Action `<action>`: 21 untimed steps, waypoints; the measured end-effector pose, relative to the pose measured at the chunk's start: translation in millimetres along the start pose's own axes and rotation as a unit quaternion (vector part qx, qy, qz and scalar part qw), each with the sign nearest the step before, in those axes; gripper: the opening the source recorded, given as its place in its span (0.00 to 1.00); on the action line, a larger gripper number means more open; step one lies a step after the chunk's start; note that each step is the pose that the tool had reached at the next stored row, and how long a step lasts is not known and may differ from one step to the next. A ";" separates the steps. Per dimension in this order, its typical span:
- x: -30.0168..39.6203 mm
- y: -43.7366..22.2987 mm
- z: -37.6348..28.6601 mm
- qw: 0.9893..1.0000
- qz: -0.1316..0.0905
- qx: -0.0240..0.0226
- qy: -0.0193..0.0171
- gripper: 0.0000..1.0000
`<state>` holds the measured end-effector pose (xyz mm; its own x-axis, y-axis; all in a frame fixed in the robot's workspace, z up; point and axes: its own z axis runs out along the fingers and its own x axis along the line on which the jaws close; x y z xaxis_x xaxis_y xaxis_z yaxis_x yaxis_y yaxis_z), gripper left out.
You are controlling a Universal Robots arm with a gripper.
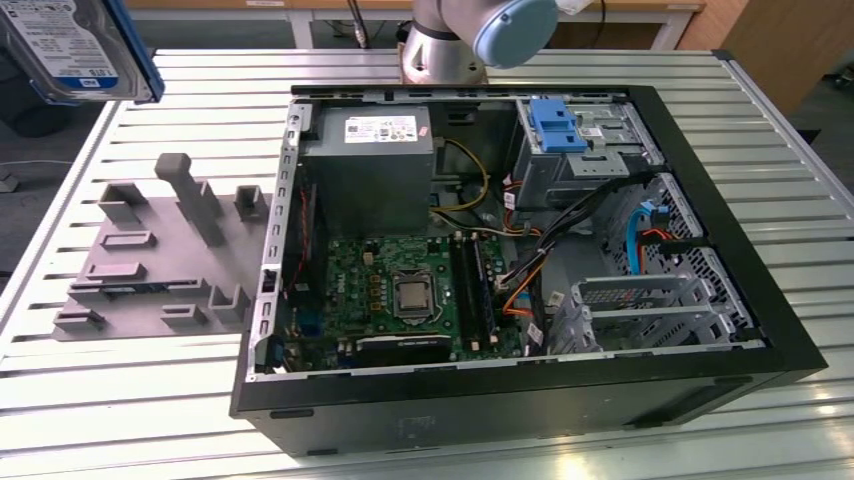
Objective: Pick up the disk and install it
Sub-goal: 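Pick up the disk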
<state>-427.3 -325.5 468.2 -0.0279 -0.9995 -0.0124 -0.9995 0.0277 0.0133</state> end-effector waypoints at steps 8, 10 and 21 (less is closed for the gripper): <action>-0.3 -9.2 -0.1 1.000 0.000 0.000 0.000 0.36; -0.3 -11.4 -0.2 1.000 0.000 0.000 0.000 0.36; -0.6 -20.4 -0.3 1.000 0.000 0.000 0.000 0.36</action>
<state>-406.8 -325.5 468.3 -0.0279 -0.9995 -0.0124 -0.9995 0.0277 0.0134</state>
